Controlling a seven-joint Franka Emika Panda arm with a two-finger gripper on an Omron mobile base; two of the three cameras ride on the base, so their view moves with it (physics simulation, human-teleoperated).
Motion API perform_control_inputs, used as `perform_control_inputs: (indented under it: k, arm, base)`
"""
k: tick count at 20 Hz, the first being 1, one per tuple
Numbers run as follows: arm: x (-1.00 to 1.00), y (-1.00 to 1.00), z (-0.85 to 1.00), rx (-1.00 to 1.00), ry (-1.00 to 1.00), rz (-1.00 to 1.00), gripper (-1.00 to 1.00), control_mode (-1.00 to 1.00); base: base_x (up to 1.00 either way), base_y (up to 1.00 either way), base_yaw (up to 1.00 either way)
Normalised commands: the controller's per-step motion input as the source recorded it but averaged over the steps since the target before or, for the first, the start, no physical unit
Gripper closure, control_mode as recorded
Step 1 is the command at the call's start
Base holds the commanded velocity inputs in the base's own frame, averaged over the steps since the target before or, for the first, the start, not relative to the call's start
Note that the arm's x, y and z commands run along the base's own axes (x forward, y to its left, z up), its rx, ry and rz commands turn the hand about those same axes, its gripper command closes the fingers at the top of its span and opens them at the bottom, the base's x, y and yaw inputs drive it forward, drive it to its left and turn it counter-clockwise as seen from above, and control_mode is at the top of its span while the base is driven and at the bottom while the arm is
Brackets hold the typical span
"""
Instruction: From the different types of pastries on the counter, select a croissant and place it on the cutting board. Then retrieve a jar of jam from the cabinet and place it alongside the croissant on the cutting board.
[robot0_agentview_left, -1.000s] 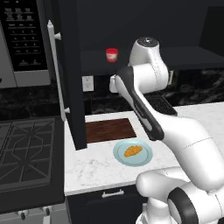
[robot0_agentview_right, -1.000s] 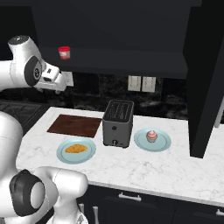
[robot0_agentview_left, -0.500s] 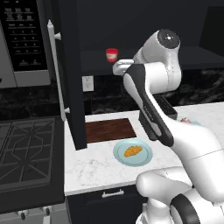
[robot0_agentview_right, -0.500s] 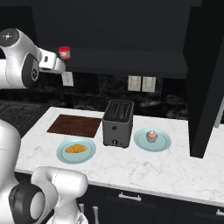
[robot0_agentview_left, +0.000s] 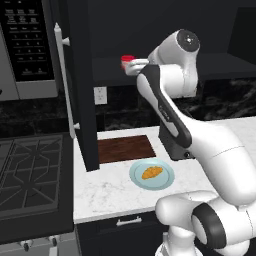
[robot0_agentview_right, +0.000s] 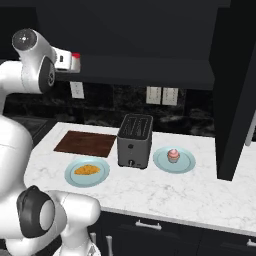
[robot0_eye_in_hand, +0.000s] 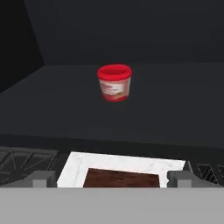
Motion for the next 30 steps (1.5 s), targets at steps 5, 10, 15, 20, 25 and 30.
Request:
perform_control_inputs:
  k: [5,10,15,20,25,30]
  arm:
    - [0.77,0.17,0.08,-0.03,-0.01,0.02,-1.00,-1.00]
    - [0.43,0.28,0.09,-0.04,-0.05,0.02,-1.00,-1.00]
    - [0.33,0.02,0.06,-0.02,-0.04,0.01,-1.00,-1.00]
    - [0.09,-0.09,0.00,-0.02,-0.01,0.00,-1.00,-1.00]
    - [0.32,-0.23,0.00,-0.04,-0.08,0.00,-1.00,-1.00]
    - [0.01,0.00,-0.01,0.00,0.00,0.00,-1.00,-1.00]
  base:
    - [0.00,0.00,0.00]
    - [0.00,0.00,0.00]
    - [0.00,0.00,0.00]
    - [0.00,0.00,0.00]
    - [0.00,0.00,0.00]
    - [0.00,0.00,0.00]
